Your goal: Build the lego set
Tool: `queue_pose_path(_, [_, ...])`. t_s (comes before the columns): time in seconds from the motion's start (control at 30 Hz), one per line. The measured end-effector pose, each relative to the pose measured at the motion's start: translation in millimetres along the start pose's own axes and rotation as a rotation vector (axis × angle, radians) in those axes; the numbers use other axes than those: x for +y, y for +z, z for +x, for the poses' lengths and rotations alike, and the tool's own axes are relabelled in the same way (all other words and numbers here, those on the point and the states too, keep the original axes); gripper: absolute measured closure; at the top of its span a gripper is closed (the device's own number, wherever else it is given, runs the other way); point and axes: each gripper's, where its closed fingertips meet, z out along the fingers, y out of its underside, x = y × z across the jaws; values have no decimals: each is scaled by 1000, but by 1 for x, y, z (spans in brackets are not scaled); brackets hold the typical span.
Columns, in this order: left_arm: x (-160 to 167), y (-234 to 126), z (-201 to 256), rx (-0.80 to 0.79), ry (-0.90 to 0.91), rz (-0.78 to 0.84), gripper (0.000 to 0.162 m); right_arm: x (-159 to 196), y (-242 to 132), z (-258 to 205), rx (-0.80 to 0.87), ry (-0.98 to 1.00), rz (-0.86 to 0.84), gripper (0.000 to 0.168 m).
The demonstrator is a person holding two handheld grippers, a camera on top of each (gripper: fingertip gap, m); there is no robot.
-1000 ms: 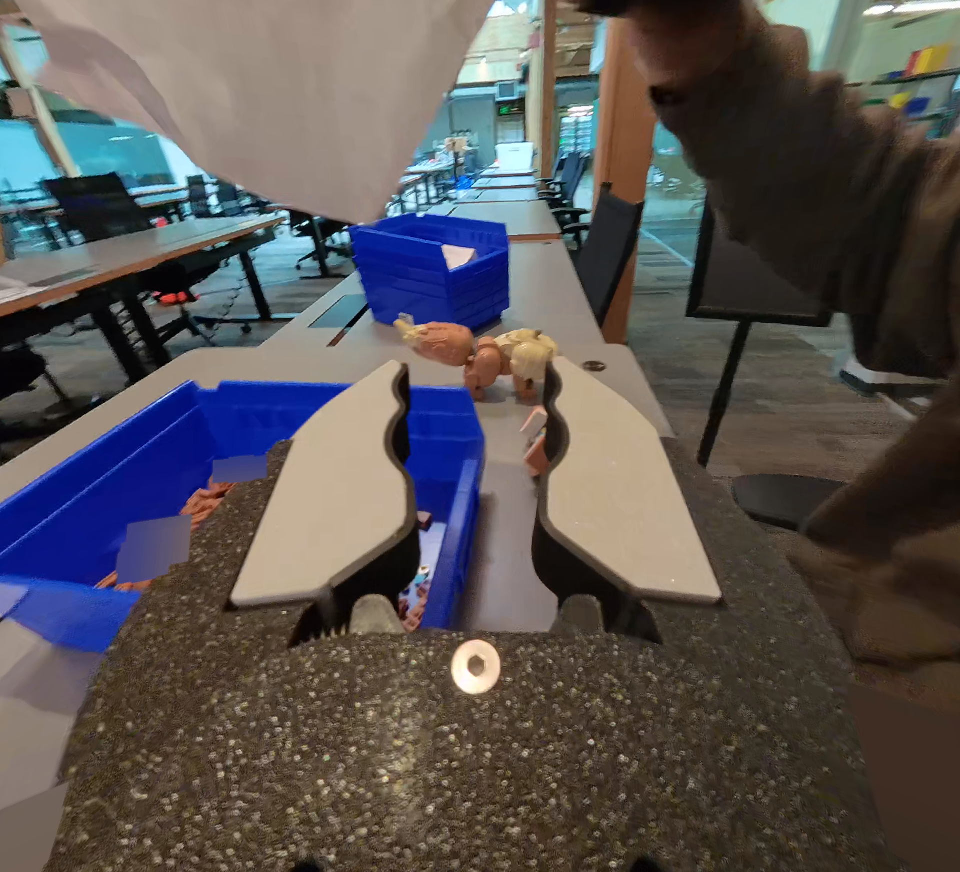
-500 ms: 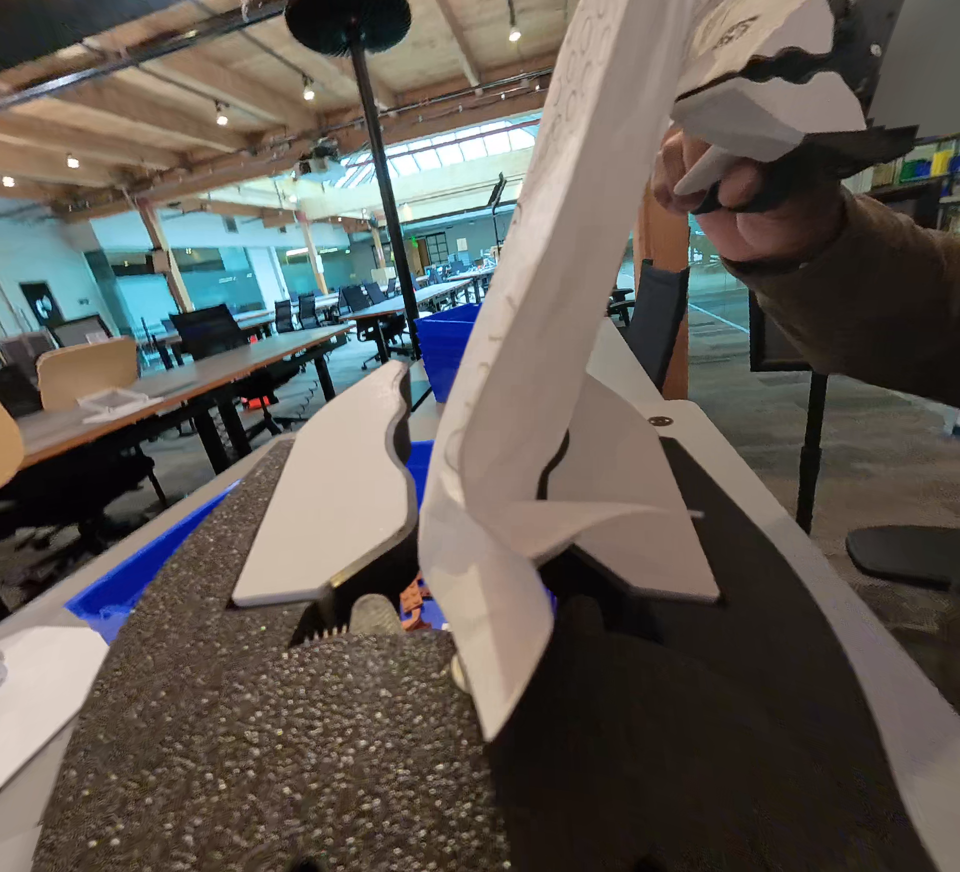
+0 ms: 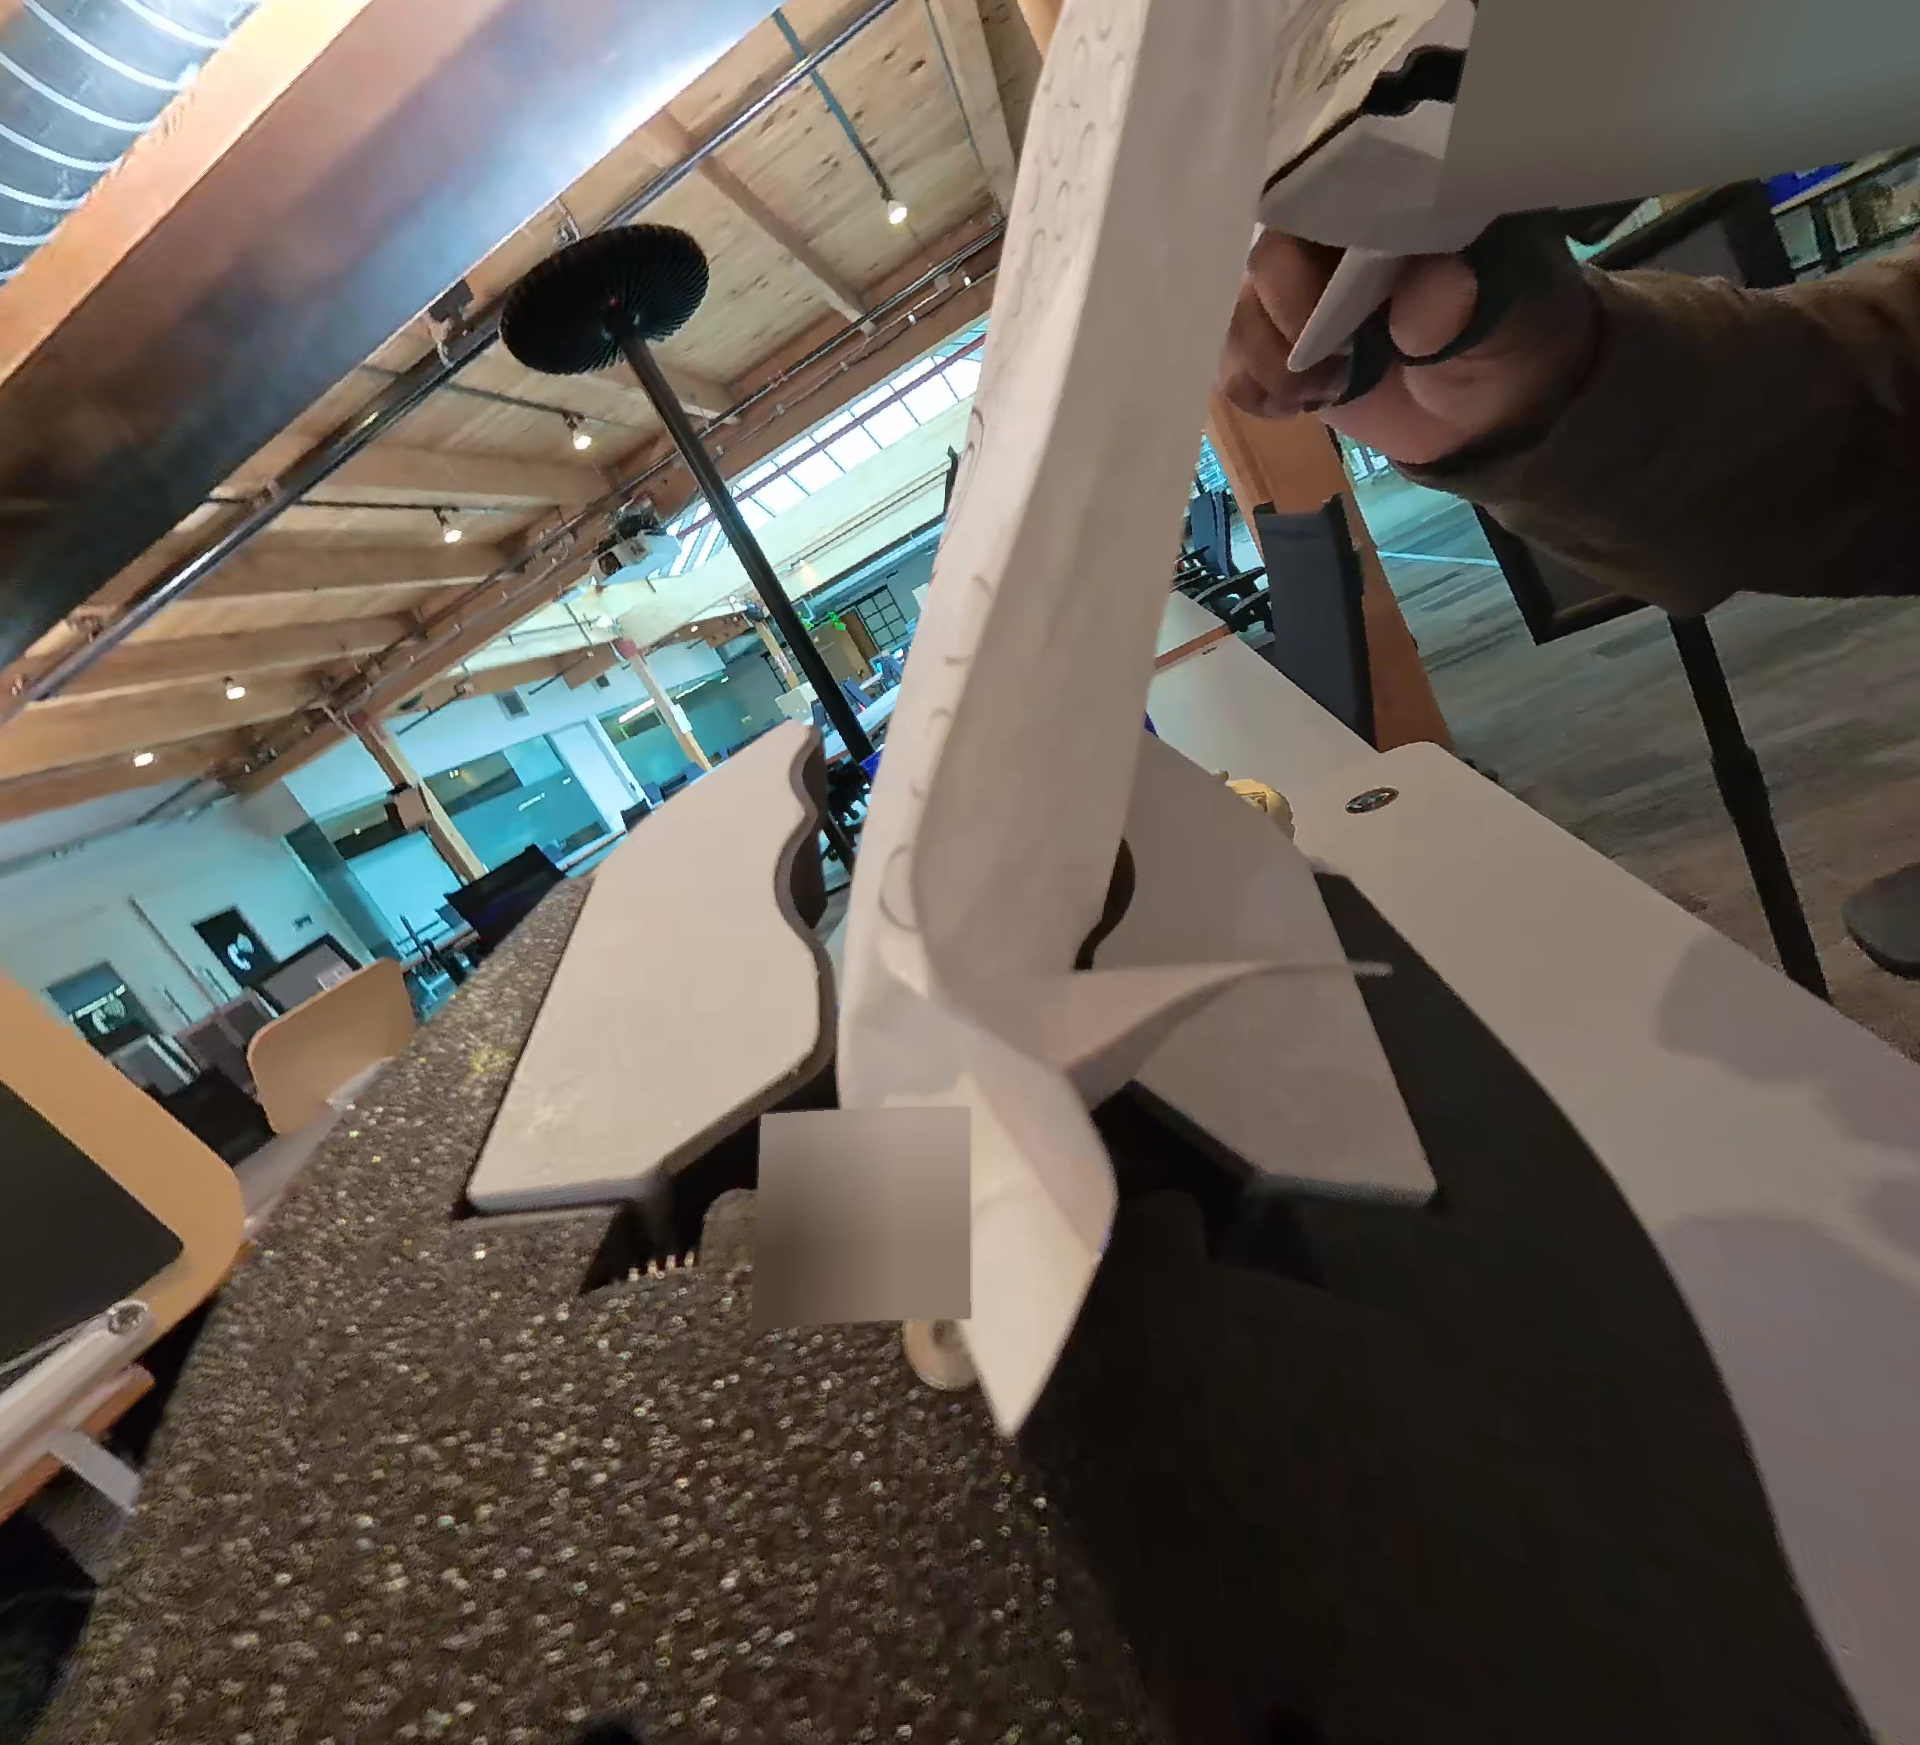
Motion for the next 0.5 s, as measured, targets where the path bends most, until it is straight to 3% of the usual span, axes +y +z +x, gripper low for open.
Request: queue_pose_path(0.5, [8,-5,24,130,104,14,111,-17,-3,-12,-32,91,90,168])
